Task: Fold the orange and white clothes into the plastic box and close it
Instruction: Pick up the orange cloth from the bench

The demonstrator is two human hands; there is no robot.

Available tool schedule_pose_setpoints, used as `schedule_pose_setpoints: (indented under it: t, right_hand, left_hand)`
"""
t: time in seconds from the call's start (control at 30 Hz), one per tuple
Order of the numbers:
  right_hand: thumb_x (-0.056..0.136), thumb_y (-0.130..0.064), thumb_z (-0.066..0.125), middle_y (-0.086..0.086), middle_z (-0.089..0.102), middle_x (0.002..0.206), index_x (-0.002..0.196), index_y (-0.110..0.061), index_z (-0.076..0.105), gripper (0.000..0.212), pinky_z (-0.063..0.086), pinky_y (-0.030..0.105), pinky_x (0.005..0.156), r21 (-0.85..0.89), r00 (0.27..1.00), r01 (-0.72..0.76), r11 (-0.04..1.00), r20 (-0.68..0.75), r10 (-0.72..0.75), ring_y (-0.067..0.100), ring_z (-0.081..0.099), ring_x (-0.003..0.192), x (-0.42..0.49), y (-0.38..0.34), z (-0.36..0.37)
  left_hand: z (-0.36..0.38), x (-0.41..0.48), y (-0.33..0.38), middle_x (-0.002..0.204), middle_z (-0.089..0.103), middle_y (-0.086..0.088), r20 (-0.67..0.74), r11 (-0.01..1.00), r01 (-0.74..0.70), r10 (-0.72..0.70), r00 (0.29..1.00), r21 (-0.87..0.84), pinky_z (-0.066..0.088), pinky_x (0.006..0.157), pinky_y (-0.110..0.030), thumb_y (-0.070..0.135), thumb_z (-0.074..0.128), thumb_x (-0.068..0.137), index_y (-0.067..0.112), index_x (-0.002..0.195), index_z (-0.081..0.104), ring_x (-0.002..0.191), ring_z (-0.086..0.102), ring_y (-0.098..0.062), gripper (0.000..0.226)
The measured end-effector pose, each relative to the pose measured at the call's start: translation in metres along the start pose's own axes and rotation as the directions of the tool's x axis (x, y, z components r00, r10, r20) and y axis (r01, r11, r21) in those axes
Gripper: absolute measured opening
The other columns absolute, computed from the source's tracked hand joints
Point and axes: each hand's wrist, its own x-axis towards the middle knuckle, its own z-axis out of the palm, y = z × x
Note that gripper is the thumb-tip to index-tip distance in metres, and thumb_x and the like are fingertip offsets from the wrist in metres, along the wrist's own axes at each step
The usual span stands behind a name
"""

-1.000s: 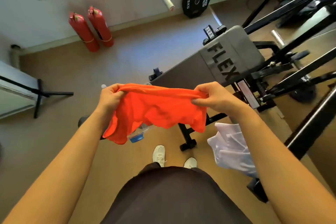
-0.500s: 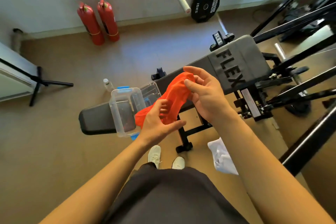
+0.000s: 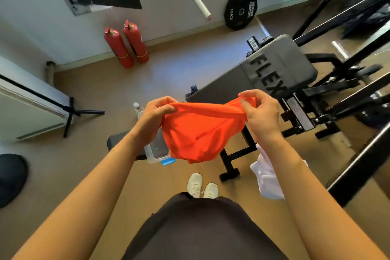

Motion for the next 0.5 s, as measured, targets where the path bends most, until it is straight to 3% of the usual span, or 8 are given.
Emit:
schedule_pose_setpoints:
  t: [0.17, 0.33, 0.4, 0.5]
  right_hand:
    - [0.087, -0.017, 0.074, 0.001, 0.076, 0.085, 0.095, -0.017, 0.079, 0.009, 0.061, 0.042, 0.076, -0.124, 0.977, -0.103, 0.987, 0.174, 0.123, 0.021, 0.072, 0.082, -0.026, 0.054, -0.006]
    - [0.086, -0.027, 0.077, 0.012, 0.076, 0.09, 0.1, -0.008, 0.075, 0.024, 0.061, 0.041, 0.073, 0.113, 0.903, -0.304, 0.946, 0.35, 0.248, 0.03, 0.073, 0.081, -0.071, 0.082, -0.023]
    - [0.075, -0.033, 0.084, 0.009, 0.075, 0.088, 0.1, -0.008, 0.073, 0.037, 0.062, 0.035, 0.073, 0.053, 0.897, -0.313, 0.948, 0.344, 0.277, 0.025, 0.073, 0.08, -0.089, 0.098, -0.026]
    - [0.078, -0.031, 0.085, 0.001, 0.072, 0.08, 0.09, -0.016, 0.071, 0.023, 0.057, 0.032, 0.067, -0.149, 0.935, -0.263, 0.953, 0.205, 0.29, 0.017, 0.068, 0.074, -0.112, 0.124, -0.018]
  left_hand:
    - [0.022, -0.002, 0.015, 0.06, 0.057, 0.006, 0.053, 0.994, 0.086, -0.083, 0.995, -0.063, 0.042, 0.045, -0.017, 0.022, 0.065, 0.08, 0.015, 0.08, 0.064, 0.05, 0.052, -0.007, 0.007]
    - [0.051, 0.01, -0.016, 0.073, 0.063, -0.004, -0.122, 0.966, 0.206, -0.226, 0.966, -0.16, 0.05, 0.061, -0.026, 0.023, 0.066, 0.093, 0.02, 0.083, 0.069, 0.067, 0.058, -0.018, 0.011]
    - [0.059, 0.016, -0.03, 0.072, 0.066, -0.003, -0.128, 0.942, 0.25, -0.282, 0.951, -0.223, 0.052, 0.063, -0.028, 0.021, 0.064, 0.095, 0.02, 0.082, 0.068, 0.065, 0.06, -0.016, 0.014]
    - [0.061, 0.027, -0.058, 0.067, 0.067, 0.002, -0.083, 0.937, 0.291, -0.311, 0.947, -0.192, 0.052, 0.064, -0.027, 0.019, 0.065, 0.095, 0.019, 0.079, 0.068, 0.063, 0.061, -0.012, 0.017]
